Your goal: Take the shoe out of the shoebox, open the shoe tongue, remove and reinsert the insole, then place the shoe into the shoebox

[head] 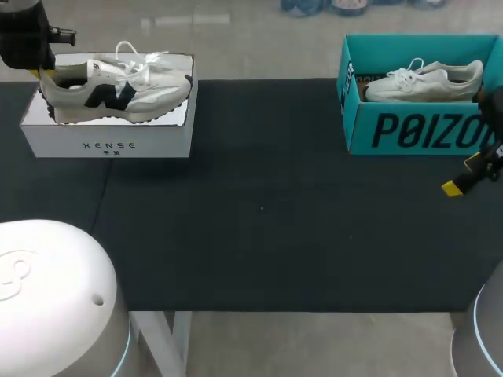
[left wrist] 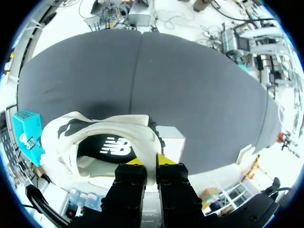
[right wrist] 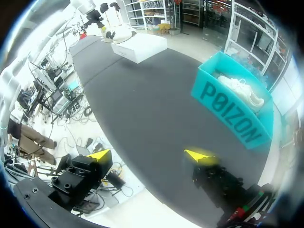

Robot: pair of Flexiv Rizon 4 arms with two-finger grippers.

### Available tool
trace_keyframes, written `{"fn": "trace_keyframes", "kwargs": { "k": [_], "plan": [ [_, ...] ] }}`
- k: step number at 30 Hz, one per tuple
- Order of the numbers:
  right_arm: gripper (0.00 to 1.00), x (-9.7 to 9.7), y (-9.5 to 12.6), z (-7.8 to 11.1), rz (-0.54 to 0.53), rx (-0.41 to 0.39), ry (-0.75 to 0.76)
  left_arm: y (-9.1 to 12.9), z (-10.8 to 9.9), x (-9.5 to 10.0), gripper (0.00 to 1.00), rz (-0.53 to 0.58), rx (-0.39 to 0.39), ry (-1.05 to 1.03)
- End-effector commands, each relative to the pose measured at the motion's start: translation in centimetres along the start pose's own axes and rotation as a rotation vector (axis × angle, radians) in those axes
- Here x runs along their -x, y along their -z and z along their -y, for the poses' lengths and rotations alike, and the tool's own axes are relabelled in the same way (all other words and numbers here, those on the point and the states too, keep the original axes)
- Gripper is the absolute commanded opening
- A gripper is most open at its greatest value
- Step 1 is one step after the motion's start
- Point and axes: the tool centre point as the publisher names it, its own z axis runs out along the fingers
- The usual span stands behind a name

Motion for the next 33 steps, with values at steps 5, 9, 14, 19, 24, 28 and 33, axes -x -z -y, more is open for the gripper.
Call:
{"fn": "trace_keyframes", "kwargs": {
  "k": [5, 9, 14, 19, 24, 28, 33],
  "plan": [
    [1.00, -0.08, -0.05, 0.11, 0.002, 0.001, 0.000, -1.54, -2.51, -1.48, 0.00, -0.039, -0.039, 0.047],
    [1.00, -0.08, -0.05, 0.11, 0.002, 0.001, 0.000, -1.54, -2.51, -1.48, 0.00, -0.039, -0.039, 0.047],
    [1.00, -0.08, -0.05, 0.11, 0.002, 0.001, 0.000, -1.54, -2.51, -1.48, 0.00, -0.039, -0.039, 0.047],
    [1.00, -0.08, -0.05, 0.11, 0.002, 0.001, 0.000, -1.54, -2.51, -1.48, 0.00, -0.039, -0.039, 0.047],
    [1.00, -0.08, -0.05, 0.11, 0.002, 0.001, 0.000, -1.54, -2.51, -1.48, 0.00, -0.039, -0.039, 0.047],
    [1.00, -0.08, -0.05, 0.11, 0.002, 0.001, 0.000, -1.54, -2.51, -1.48, 0.00, -0.039, -0.039, 0.047],
    [1.00, -0.08, -0.05, 0.11, 0.002, 0.001, 0.000, -1.74, -2.82, -1.87, 0.00, -0.044, -0.025, 0.040]
  ]
}}
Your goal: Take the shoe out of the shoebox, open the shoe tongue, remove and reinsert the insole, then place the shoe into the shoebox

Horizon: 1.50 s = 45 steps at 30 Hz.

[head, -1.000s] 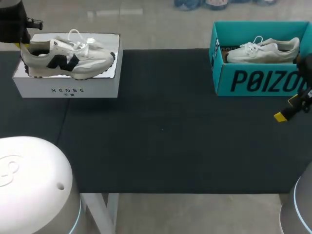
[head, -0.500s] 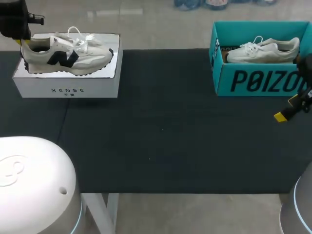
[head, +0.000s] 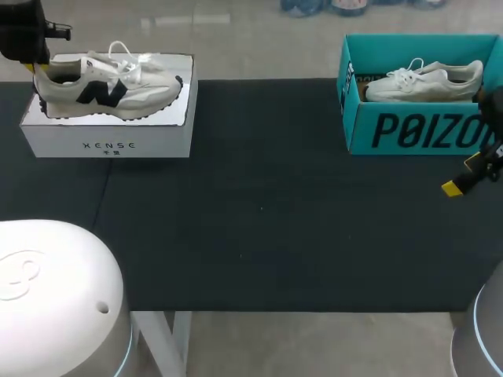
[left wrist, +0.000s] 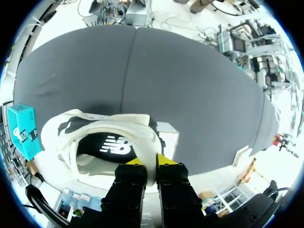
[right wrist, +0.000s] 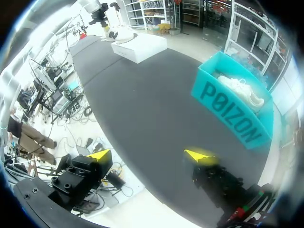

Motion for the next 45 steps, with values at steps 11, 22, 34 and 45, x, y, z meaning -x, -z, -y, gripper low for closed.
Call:
{"fn": "trace_keyframes", "kwargs": {
  "k": [11, 22, 34, 45],
  "plan": [
    [1.00, -0.1, -0.1, 0.1, 0.002, 0.001, 0.000, -2.0, -3.4, -3.2, 0.00, 0.022, 0.056, -0.033],
    [1.00, -0.1, -0.1, 0.1, 0.002, 0.001, 0.000, -5.2, -4.9, -3.9, 0.00, 0.018, 0.044, -0.058],
    [1.00, -0.1, -0.1, 0.1, 0.002, 0.001, 0.000, -7.3, -7.3, -3.0, 0.00, 0.029, 0.033, -0.067],
    [1.00, -0.1, -0.1, 0.1, 0.002, 0.001, 0.000, -10.1, -7.2, -2.6, 0.00, 0.022, 0.006, -0.082]
  ]
}}
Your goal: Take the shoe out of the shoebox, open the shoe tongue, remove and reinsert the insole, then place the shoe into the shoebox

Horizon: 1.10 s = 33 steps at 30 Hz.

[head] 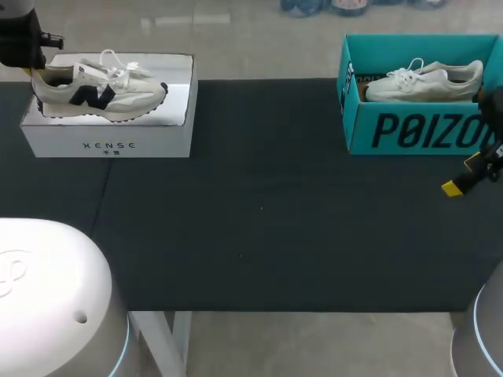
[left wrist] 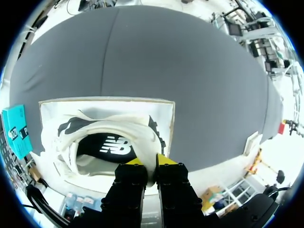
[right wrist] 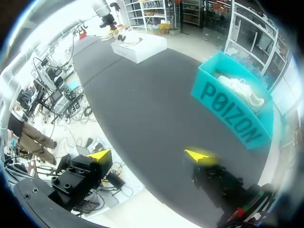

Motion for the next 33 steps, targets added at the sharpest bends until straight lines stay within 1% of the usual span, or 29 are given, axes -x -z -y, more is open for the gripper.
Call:
{"fn": "trace_keyframes", "kwargs": {
  "k": [1, 10, 21, 33],
  "plan": [
    [1.00, -0.1, -0.1, 0.1, 0.002, 0.001, 0.000, -1.0, -0.2, 0.2, 0.00, 0.004, -0.011, -0.007],
    [1.00, -0.1, -0.1, 0.1, 0.002, 0.001, 0.000, -2.4, 0.5, 0.4, 0.00, 0.005, -0.032, -0.015],
    [1.00, -0.1, -0.1, 0.1, 0.002, 0.001, 0.000, -4.1, 2.2, 1.1, 0.00, 0.004, -0.053, -0.022],
    [1.00, -0.1, -0.1, 0.1, 0.002, 0.001, 0.000, -6.4, 3.1, 1.4, 0.00, 0.009, -0.078, -0.027]
  ]
}}
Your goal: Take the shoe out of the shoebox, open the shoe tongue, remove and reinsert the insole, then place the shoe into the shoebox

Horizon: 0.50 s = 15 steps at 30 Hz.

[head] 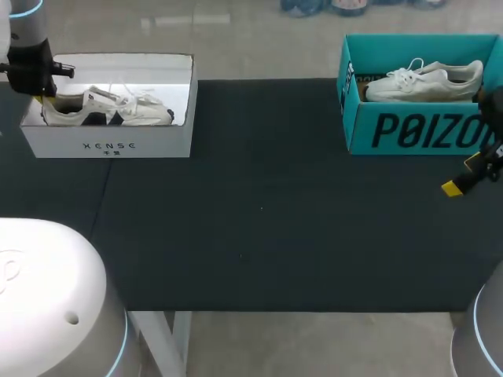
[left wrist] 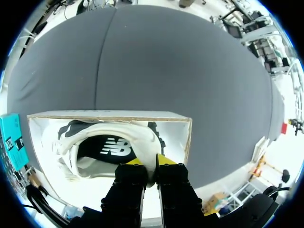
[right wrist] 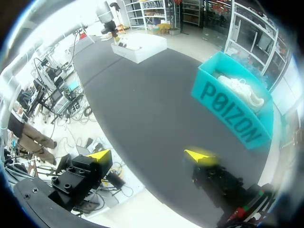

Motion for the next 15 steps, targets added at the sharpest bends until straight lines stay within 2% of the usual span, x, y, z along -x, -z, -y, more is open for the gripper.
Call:
{"fn": "trace_keyframes", "kwargs": {
  "k": [1, 14, 15],
  "plan": [
    [1.00, -0.1, -0.1, 0.1, 0.002, 0.001, 0.000, -1.0, -0.3, 0.0, 0.00, 0.001, -0.001, -0.001],
    [1.00, -0.1, -0.1, 0.1, 0.002, 0.001, 0.000, -2.4, -1.0, 0.0, 0.00, -0.017, 0.014, -0.012],
    [1.00, -0.1, -0.1, 0.1, 0.002, 0.001, 0.000, -2.5, -1.0, 0.0, 0.36, -0.024, 0.023, -0.020]
  ]
}}
